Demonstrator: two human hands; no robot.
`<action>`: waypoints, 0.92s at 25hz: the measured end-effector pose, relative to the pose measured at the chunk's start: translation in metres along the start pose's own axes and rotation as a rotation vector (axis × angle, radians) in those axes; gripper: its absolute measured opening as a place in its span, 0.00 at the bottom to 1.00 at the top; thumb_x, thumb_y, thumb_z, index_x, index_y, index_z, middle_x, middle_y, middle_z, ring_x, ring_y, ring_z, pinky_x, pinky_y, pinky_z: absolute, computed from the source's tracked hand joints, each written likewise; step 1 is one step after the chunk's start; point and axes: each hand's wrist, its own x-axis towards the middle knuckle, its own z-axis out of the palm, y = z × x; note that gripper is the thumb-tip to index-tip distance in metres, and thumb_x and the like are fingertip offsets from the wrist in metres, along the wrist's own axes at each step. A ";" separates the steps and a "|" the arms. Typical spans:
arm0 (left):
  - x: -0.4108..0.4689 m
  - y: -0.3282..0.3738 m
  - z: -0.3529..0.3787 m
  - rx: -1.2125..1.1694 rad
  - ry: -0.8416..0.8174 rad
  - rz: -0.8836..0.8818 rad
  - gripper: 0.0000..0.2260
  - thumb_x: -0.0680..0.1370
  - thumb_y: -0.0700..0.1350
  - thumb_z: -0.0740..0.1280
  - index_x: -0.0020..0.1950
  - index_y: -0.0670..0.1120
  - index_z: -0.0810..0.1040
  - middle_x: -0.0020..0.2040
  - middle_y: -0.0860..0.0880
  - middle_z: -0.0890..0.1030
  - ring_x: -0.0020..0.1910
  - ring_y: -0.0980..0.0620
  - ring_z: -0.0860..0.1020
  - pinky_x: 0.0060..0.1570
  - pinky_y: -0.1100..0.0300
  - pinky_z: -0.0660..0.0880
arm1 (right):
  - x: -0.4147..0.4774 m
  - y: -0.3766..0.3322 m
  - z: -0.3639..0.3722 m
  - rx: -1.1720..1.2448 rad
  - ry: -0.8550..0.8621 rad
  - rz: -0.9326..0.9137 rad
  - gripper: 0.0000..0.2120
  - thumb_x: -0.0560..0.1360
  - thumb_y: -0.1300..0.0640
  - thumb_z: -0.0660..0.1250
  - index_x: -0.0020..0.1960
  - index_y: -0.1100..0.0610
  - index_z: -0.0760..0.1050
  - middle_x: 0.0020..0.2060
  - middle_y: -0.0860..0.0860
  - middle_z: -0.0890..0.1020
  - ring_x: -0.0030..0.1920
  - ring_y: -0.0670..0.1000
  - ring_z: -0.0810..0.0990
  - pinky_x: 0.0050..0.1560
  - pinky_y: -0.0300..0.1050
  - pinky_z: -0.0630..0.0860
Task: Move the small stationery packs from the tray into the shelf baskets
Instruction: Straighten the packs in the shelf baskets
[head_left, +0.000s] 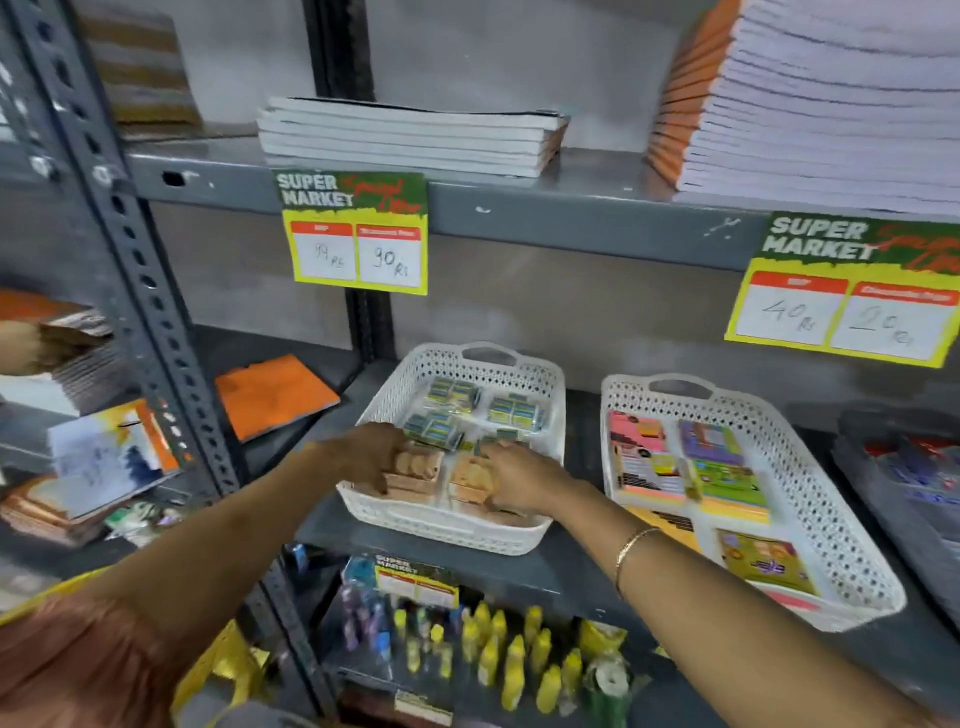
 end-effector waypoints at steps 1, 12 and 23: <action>-0.023 0.022 -0.016 -0.021 -0.035 -0.002 0.21 0.66 0.42 0.75 0.57 0.51 0.76 0.50 0.50 0.78 0.50 0.50 0.78 0.47 0.60 0.75 | 0.001 0.001 0.001 -0.007 -0.004 0.003 0.32 0.70 0.56 0.70 0.71 0.58 0.62 0.68 0.56 0.69 0.67 0.57 0.69 0.61 0.51 0.72; -0.013 0.033 -0.012 -0.023 -0.061 0.114 0.32 0.66 0.43 0.78 0.67 0.46 0.69 0.61 0.46 0.76 0.59 0.48 0.73 0.54 0.61 0.68 | -0.002 0.006 0.011 -0.055 -0.074 0.016 0.39 0.70 0.56 0.70 0.74 0.53 0.53 0.69 0.58 0.69 0.66 0.59 0.70 0.57 0.51 0.73; -0.007 0.031 -0.008 -0.019 -0.072 0.091 0.35 0.66 0.42 0.78 0.70 0.44 0.66 0.64 0.46 0.74 0.61 0.48 0.71 0.55 0.62 0.66 | -0.006 0.000 0.009 -0.086 -0.047 0.036 0.36 0.71 0.55 0.70 0.73 0.55 0.55 0.66 0.58 0.71 0.64 0.60 0.72 0.54 0.51 0.74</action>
